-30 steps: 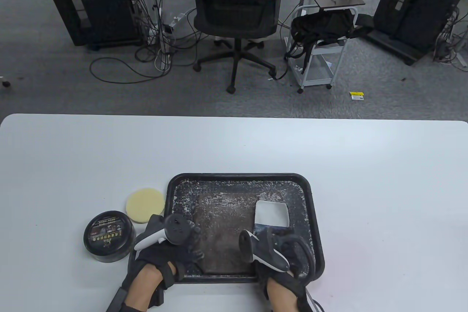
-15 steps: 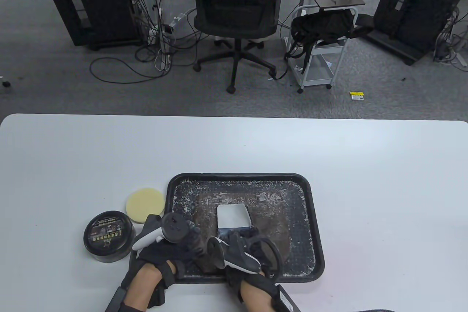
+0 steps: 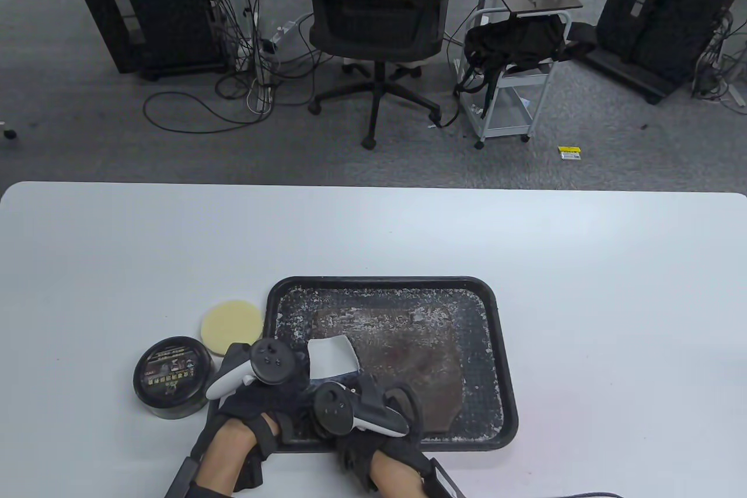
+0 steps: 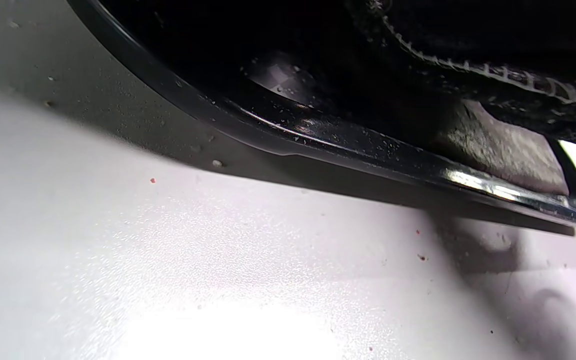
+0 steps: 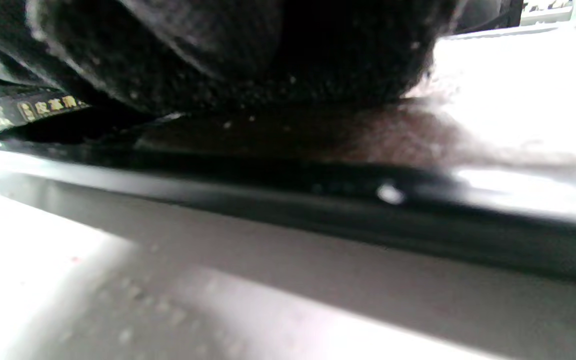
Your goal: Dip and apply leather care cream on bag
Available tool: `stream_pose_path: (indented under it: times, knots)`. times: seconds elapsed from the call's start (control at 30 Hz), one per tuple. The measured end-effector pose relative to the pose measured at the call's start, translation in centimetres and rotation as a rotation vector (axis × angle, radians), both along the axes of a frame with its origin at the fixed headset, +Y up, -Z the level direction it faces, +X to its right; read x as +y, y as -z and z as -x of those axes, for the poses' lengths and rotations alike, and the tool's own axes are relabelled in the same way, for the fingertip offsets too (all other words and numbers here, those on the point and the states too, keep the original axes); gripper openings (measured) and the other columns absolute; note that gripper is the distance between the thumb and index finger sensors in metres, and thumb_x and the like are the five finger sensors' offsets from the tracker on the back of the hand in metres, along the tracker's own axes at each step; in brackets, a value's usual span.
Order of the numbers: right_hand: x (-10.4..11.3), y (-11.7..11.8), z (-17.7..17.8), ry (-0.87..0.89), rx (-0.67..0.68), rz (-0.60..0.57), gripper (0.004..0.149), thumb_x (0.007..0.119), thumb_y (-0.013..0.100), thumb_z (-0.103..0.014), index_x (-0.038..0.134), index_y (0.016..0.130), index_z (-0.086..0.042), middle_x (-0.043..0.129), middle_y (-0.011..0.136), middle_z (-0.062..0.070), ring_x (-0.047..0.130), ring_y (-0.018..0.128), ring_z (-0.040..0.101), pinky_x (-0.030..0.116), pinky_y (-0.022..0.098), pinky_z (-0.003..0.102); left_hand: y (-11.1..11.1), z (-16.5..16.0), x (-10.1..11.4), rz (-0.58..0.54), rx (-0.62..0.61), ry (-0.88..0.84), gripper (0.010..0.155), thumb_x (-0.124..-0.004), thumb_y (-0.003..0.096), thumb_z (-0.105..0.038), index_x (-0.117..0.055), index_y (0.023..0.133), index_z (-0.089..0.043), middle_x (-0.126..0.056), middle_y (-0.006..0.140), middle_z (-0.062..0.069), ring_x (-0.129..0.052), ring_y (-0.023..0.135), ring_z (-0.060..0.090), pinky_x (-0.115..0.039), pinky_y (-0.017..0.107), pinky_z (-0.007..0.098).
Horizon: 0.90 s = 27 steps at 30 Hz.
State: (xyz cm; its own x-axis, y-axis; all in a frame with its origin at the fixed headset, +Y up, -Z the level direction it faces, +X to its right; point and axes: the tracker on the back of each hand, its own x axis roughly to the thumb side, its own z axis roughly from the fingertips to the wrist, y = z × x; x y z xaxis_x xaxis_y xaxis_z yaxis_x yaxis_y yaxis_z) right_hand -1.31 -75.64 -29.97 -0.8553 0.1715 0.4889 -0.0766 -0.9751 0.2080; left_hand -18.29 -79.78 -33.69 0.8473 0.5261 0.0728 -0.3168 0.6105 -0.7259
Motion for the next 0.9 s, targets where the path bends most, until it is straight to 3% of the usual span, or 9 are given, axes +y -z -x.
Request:
stream_pose_path:
  times: [0.13, 0.3, 0.9]
  knots:
    - [0.3, 0.2, -0.9, -0.031, -0.003, 0.052, 0.053, 0.077, 0.034, -0.014, 0.080, 0.084, -0.032, 0.071, 0.098, 0.000, 0.068, 0.093, 0.033, 0.057, 0.068, 0.057, 0.0, 0.0, 0.0, -0.004, -0.001, 0.015, 0.065, -0.036, 0.0545, -0.063, -0.022, 0.112, -0.036, -0.001, 0.118, -0.010, 0.005, 0.111, 0.019, 0.015, 0.069, 0.049]
    - [0.6, 0.4, -3.9, -0.061, -0.115, 0.100, 0.053, 0.077, 0.034, -0.012, 0.081, 0.083, -0.033, 0.071, 0.098, -0.002, 0.066, 0.094, 0.031, 0.055, 0.069, 0.058, -0.1, -0.1, 0.1, -0.013, -0.002, 0.029, 0.062, -0.038, 0.0568, -0.061, -0.022, 0.112, -0.037, -0.002, 0.118, -0.010, 0.005, 0.111, 0.019, 0.014, 0.069, 0.049]
    - [2.0, 0.6, -13.5, -0.163, -0.474, 0.118, 0.051, 0.078, 0.033, -0.011, 0.087, 0.078, -0.032, 0.075, 0.096, -0.003, 0.069, 0.093, 0.031, 0.056, 0.068, 0.058, -0.1, -0.2, 0.1, -0.039, -0.003, 0.045, 0.061, -0.043, 0.0583, -0.060, -0.023, 0.112, -0.037, -0.004, 0.118, -0.010, 0.002, 0.112, 0.019, 0.011, 0.071, 0.050]
